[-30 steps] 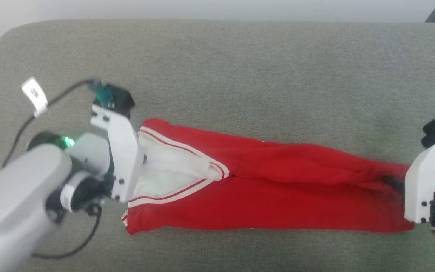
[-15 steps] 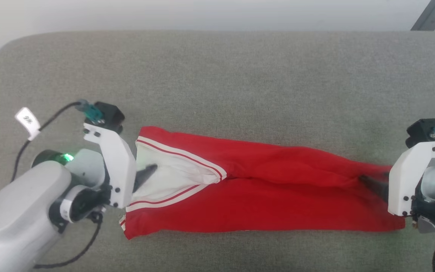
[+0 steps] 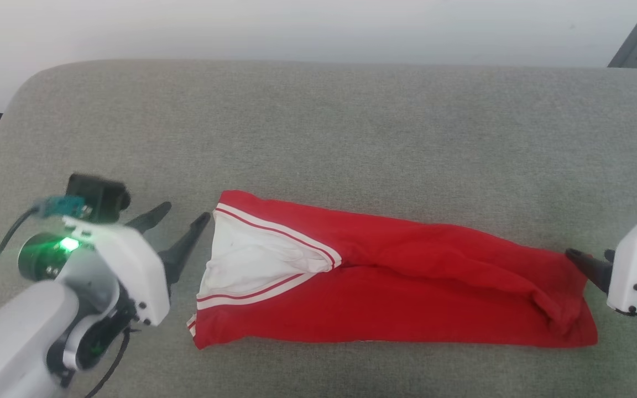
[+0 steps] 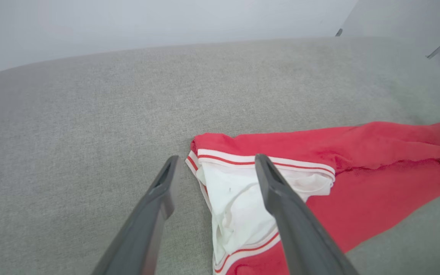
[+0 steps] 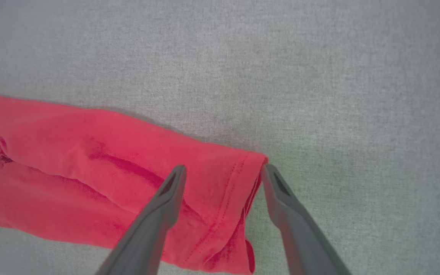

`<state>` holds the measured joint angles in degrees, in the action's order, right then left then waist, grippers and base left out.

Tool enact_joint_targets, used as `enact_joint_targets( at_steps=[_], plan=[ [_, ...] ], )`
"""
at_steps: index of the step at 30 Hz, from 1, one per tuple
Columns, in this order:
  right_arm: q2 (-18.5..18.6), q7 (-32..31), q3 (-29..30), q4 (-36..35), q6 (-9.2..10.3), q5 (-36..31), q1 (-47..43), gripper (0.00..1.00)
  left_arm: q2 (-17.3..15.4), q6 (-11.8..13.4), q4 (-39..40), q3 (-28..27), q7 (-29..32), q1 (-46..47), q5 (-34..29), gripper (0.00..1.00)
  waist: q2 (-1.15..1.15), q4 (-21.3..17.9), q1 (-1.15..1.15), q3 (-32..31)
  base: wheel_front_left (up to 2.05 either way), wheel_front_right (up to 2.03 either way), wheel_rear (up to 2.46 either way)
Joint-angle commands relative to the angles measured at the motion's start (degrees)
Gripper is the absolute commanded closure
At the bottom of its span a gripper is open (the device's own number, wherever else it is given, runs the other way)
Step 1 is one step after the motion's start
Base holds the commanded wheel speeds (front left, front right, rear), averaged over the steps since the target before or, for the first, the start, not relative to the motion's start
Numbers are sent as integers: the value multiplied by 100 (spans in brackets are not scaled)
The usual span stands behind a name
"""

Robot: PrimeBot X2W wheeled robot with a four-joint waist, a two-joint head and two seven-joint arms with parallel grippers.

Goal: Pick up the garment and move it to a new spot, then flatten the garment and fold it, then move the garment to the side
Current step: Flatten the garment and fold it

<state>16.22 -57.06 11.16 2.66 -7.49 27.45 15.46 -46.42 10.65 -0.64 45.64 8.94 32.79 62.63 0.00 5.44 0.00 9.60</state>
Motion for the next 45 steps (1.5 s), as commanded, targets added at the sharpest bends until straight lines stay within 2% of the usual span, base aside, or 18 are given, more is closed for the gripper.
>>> enact_joint_targets(
  at_steps=[1,8,11,17,22,24,25,26,29,37,44,45],
  plan=[
    [-7,-54,35,47,2,-31,-76,0,-24,41,-8,-57,-171,-138,-105,0,0,16,0,-2,0,0,0],
    [-85,-323,282,374,2,12,-199,0,-57,174,-175,-428,-1664,-819,-283,0,0,134,0,4,0,0,0],
    [-162,-336,329,585,1,80,-200,0,-31,255,-259,-592,-2127,-1100,-314,0,0,203,0,6,0,0,0],
    [-298,-310,296,1237,1,165,-8,0,187,219,-387,-1189,-2406,-1598,-428,0,0,330,0,33,0,0,0],
    [-418,-257,-7,1845,0,318,169,0,612,-8,-467,-1919,-2422,-2040,-799,0,0,419,0,49,0,0,0],
    [-414,-292,-101,1950,-1,380,173,0,699,-67,-489,-2042,-2423,-2103,-914,0,0,437,0,50,0,0,0],
    [-401,-333,-300,1986,-2,481,183,61,801,-130,-532,-2171,-2423,-2163,-948,0,0,456,0,50,0,0,0],
    [-381,-307,-430,2008,-2,610,186,100,892,-198,-578,-2267,-2423,-2246,-1036,0,0,470,0,49,0,0,0],
    [-220,-310,-594,2074,0,892,181,100,1153,-381,-705,-2592,-2424,-2417,-1249,0,0,494,0,41,0,0,0],
    [347,-249,-371,1899,5,1317,310,100,1626,-788,-888,-3293,-2414,-2709,-1684,0,0,440,0,24,0,0,0],
    [801,-151,334,1963,5,1317,364,100,1895,-997,-953,-3634,-2415,-2819,-1983,0,0,354,0,44,0,0,0],
    [973,-141,562,2043,5,1205,419,100,1956,-1043,-963,-3688,-2415,-2822,-2067,0,0,332,0,70,0,0,0]
  ],
)
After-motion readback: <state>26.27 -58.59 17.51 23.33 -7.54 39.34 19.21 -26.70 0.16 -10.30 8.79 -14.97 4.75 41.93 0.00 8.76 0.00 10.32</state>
